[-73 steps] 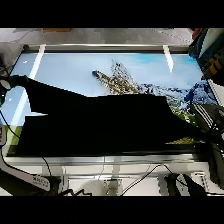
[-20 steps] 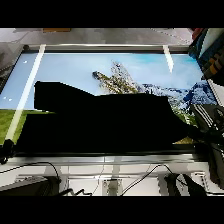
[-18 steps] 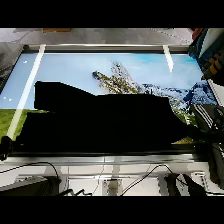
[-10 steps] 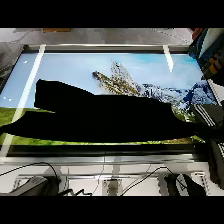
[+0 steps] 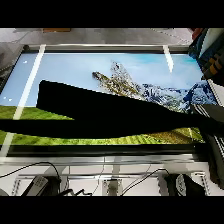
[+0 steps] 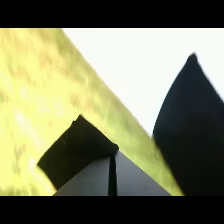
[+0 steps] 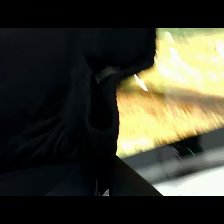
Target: Fold the clothes and pants, and hang the long-sleeved shirts on hangers.
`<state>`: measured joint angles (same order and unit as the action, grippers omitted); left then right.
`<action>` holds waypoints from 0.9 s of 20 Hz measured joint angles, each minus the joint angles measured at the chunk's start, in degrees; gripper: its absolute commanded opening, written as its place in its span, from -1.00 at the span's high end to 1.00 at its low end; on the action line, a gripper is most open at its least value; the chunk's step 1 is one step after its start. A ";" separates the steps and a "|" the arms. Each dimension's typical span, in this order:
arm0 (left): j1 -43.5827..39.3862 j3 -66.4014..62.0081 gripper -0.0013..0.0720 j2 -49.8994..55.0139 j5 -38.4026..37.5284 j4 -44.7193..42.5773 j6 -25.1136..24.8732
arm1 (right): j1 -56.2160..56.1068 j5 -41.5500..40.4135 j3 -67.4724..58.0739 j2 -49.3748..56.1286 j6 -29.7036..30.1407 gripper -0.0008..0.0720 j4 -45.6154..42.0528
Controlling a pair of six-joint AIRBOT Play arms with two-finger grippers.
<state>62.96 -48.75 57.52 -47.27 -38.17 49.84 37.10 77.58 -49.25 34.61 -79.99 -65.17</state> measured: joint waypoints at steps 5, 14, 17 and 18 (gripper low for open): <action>-18.91 -1.16 0.95 6.95 21.16 0.31 2.49 | -0.04 -15.80 4.92 6.56 -4.81 0.92 8.94; -40.74 -22.77 0.37 34.21 38.07 0.66 4.02 | -10.36 -45.53 7.15 27.71 -6.91 0.40 23.21; -43.15 -27.87 -0.98 39.54 38.99 0.94 4.20 | -15.08 -56.57 7.23 32.20 -6.97 -0.95 24.96; -43.52 -28.72 -0.98 40.15 39.15 0.90 4.15 | -16.06 -59.06 7.23 32.98 -6.99 -0.95 25.38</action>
<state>19.44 -77.47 97.67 -8.12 -37.28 54.00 21.04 18.52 -42.02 67.59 -86.98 -39.79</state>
